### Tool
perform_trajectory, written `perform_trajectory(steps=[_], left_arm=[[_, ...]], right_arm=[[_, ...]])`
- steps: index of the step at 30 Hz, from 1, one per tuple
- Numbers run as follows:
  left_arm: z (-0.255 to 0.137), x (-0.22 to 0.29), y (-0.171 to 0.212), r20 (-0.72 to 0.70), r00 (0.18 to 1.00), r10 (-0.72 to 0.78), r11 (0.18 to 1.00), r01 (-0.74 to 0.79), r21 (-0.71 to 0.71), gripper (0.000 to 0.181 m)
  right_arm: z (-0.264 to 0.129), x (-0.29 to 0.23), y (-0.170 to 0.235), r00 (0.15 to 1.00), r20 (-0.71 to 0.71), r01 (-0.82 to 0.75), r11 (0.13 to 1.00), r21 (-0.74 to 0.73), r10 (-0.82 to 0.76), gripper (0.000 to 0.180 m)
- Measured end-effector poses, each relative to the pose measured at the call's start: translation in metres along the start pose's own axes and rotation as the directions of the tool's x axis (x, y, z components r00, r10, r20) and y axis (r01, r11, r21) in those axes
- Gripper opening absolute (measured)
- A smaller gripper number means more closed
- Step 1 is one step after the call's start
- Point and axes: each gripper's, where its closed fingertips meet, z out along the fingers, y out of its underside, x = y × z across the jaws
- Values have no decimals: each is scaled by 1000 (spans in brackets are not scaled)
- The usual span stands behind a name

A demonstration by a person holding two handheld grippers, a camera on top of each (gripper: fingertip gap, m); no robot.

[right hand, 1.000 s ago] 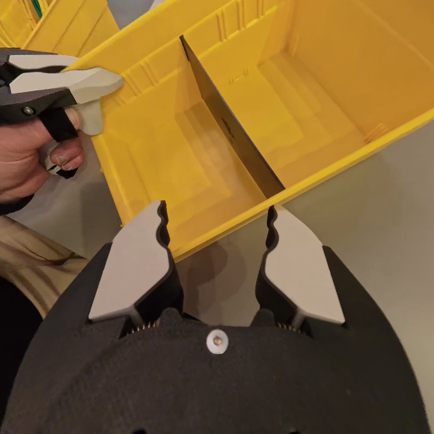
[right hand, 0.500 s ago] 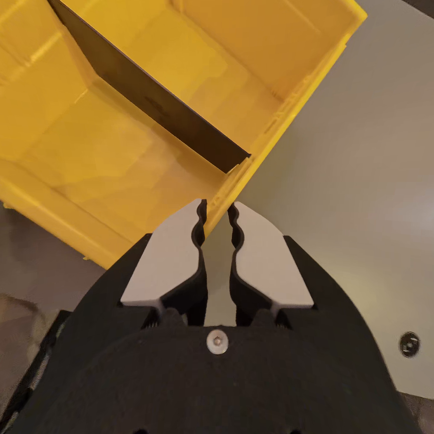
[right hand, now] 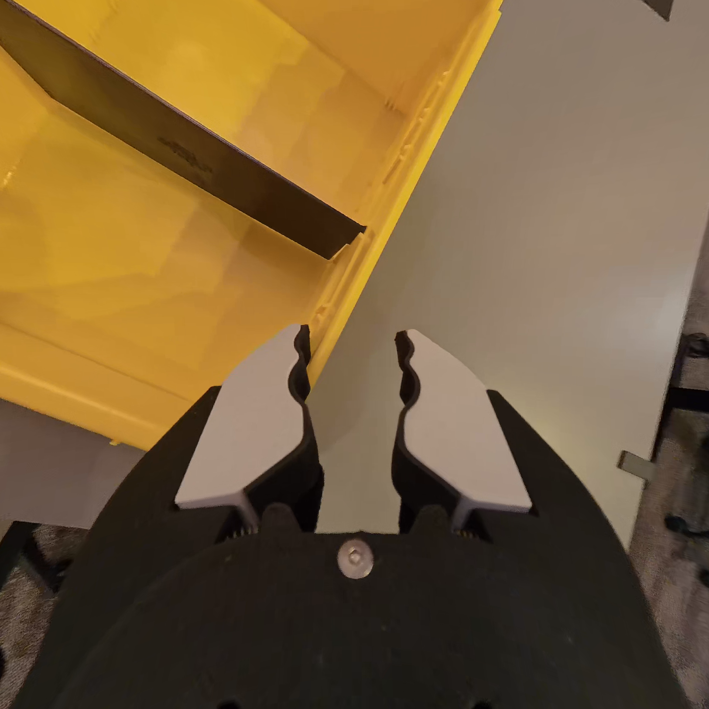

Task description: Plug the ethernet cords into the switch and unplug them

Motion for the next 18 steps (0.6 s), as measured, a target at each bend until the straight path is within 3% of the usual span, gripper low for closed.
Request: perform_trajectory(steps=[1, 4, 8, 12, 16, 17, 18], left_arm=[[-18, -34, 4, 80, 997, -1, 1000, 2, -7, 46], [-71, -134, 35, 326, 943, 60, 993, -22, -117, 50], [-125, -218, 104, 488, 873, -6, 963, 136, -232, 53], [-143, -244, 155, 523, 851, -46, 923, 237, -303, 49], [-134, -239, 162, 470, 881, -61, 917, 235, -322, 46], [-132, -236, 158, 447, 889, -98, 922, 249, -295, 47], [-131, -233, 154, 429, 893, -136, 925, 270, -268, 51]], right_arm=[[-2, 1, 0, 1000, -22, 16, 1000, 0, -16, 45], [-5, -5, 2, 999, -31, 36, 999, -19, -37, 45], [-22, -3, -9, 995, -95, 37, 999, 29, -34, 44], [-34, -17, -18, 1000, -22, 9, 999, 46, -8, 58], [-14, -18, -2, 1000, -15, -8, 999, -51, 7, 61], [-10, -21, 0, 1000, 4, -22, 998, -66, 22, 51], [-9, -23, -2, 998, 22, -50, 998, -42, 51, 59]])
